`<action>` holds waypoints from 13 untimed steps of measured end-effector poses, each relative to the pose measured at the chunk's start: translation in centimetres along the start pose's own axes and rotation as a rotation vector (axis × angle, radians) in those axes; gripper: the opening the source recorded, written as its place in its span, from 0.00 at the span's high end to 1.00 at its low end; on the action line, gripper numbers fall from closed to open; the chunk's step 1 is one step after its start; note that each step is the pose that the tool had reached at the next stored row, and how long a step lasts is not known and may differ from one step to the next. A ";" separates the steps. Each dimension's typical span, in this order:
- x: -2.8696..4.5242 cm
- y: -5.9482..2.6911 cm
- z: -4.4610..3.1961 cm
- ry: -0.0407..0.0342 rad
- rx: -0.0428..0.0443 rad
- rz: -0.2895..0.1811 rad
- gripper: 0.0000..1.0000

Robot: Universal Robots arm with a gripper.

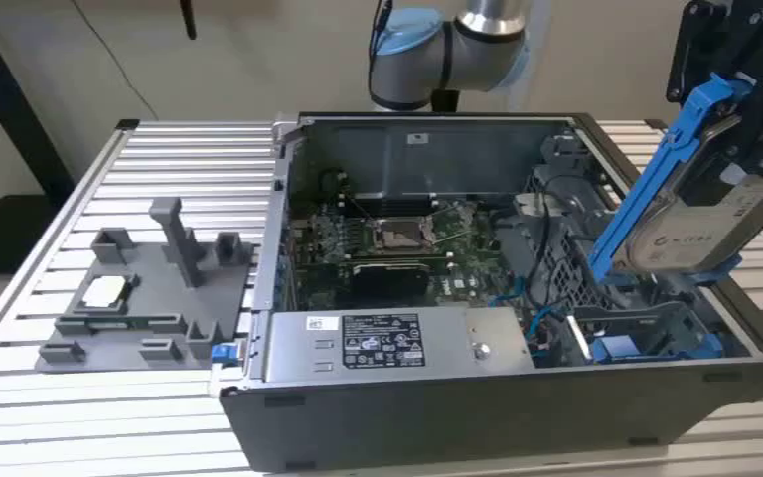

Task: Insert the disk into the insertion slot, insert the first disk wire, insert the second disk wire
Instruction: 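Insert the disk into the insertion slot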

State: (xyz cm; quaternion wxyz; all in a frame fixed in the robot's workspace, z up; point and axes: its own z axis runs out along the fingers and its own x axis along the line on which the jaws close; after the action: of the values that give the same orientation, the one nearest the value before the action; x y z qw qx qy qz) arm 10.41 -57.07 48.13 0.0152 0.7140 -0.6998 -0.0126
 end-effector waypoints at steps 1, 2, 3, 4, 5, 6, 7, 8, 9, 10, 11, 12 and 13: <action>0.00 0.00 0.00 0.0000 0.0000 0.000 0.67; 0.00 0.00 0.00 0.0000 0.0000 0.000 0.67; 0.00 0.00 0.00 0.0000 0.0000 -0.001 0.67; 0.00 0.00 0.00 0.0000 0.0000 -0.001 0.67; 0.00 0.00 0.00 0.0000 0.0000 -0.001 0.67; 0.00 0.00 0.00 0.0000 0.0000 -0.001 0.67; 0.00 0.00 0.00 0.0000 0.0000 -0.001 0.67; 0.00 0.00 0.00 0.0000 0.0000 -0.001 0.67; 0.00 0.00 0.00 0.0000 0.0000 -0.001 0.67; 0.00 0.00 0.01 -0.0001 0.0000 -0.001 0.67; 0.00 -0.01 0.06 -0.0003 0.0000 -0.001 0.67; 0.00 -0.02 0.10 -0.0002 0.0000 -0.001 0.67; 0.00 -0.03 0.18 0.0000 0.0002 -0.001 0.67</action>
State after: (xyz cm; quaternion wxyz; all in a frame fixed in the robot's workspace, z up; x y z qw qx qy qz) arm 10.43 -57.07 47.95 0.0151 0.7144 -0.6995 -0.0125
